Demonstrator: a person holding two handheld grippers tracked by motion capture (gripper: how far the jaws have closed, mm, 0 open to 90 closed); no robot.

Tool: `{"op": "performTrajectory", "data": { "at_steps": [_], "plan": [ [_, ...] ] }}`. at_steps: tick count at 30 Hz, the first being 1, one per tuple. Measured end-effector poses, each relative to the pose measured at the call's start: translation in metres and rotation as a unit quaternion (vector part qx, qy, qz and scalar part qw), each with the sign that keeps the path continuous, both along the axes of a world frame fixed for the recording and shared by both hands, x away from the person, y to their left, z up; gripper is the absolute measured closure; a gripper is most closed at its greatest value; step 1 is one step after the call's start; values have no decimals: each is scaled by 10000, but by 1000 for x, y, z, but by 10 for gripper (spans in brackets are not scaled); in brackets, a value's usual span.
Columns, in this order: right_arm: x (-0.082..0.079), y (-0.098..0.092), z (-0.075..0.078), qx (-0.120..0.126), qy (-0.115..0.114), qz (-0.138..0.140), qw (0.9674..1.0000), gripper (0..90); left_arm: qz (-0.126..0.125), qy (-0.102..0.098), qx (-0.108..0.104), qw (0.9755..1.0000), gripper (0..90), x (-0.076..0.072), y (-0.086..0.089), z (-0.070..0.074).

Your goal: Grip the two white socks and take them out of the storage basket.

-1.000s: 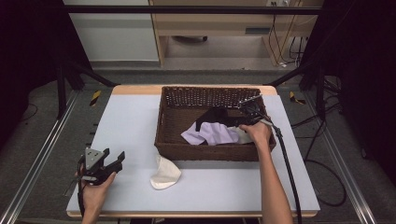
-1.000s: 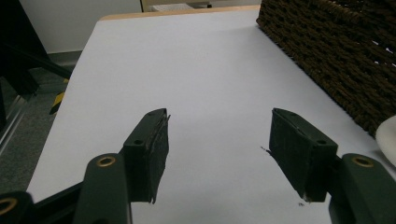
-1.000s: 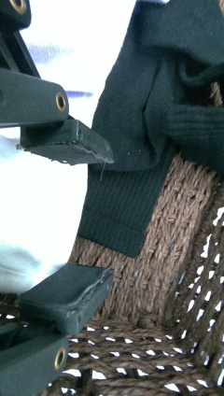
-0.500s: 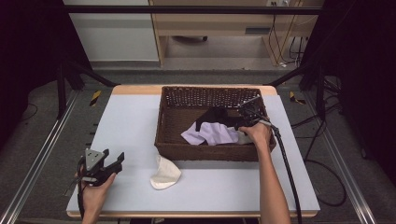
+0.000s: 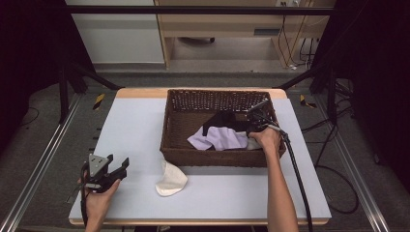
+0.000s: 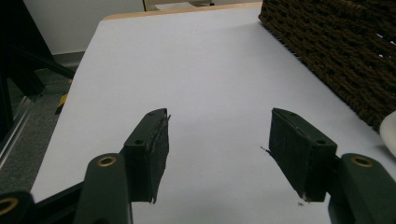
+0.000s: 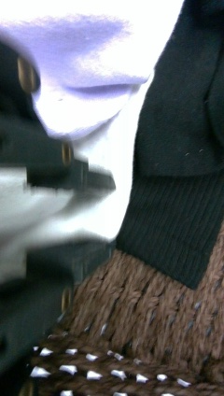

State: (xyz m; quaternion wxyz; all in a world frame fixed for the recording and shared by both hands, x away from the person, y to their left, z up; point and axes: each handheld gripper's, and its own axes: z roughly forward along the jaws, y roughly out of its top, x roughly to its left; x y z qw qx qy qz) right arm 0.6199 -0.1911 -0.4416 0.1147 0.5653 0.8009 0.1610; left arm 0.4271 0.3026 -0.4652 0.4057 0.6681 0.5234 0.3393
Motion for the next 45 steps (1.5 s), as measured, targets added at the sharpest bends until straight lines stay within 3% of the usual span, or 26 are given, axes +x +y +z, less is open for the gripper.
{"op": "performTrajectory", "data": {
  "at_steps": [3,8,9,11,12,22,25,26,27,31,35,38,40,41,42,45],
  "plan": [
    [-1,1,3,9,16,18,10000,795,5,-12,-4,10000,369,0,0,0],
    [-5,0,12,114,-376,-112,9992,793,-6,-13,-6,10000,370,0,-1,0],
    [-8,0,17,157,-658,-131,9976,793,-6,-9,-14,10000,370,0,-1,0],
    [-8,0,19,172,-761,-122,9969,793,-20,-6,-24,10000,370,0,-1,0],
    [-10,-1,23,258,-1062,-119,9939,793,-28,-7,-34,10000,371,0,-2,0],
    [-16,-2,34,461,-1568,-7,9865,795,-52,1,-56,10000,374,0,-3,0],
    [-20,-3,40,505,-1877,1,9809,795,-58,-1,-67,10000,375,0,-3,0],
    [-22,-4,44,537,-2050,15,9773,796,-59,-3,-67,10000,376,0,-3,0],
    [-22,-4,44,537,-2050,15,9773,796,-60,-5,-70,10000,376,0,-3,0],
    [-29,-6,55,671,-2417,41,9680,804,-73,-14,-103,9999,377,-1,-4,1],
    [-40,-10,70,946,-2844,111,9540,849,-101,-23,-109,9999,379,-1,-5,2],
    [-49,-11,80,1044,-2958,199,9493,863,-114,-38,-84,9999,380,-2,-7,2],
    [-56,-11,87,1066,-3084,280,9448,864,-117,-46,-68,9999,380,-2,-7,3],
    [-63,-12,92,1117,-3202,306,9402,864,-113,-50,-60,9999,381,-2,-8,3],
    [-63,-12,92,1117,-3202,306,9402,864,-117,-47,-56,9999,381,-2,-8,3],
    [-73,-12,101,1278,-3379,380,9317,864,-109,-44,-57,9999,382,-2,-9,3]
  ]
}}
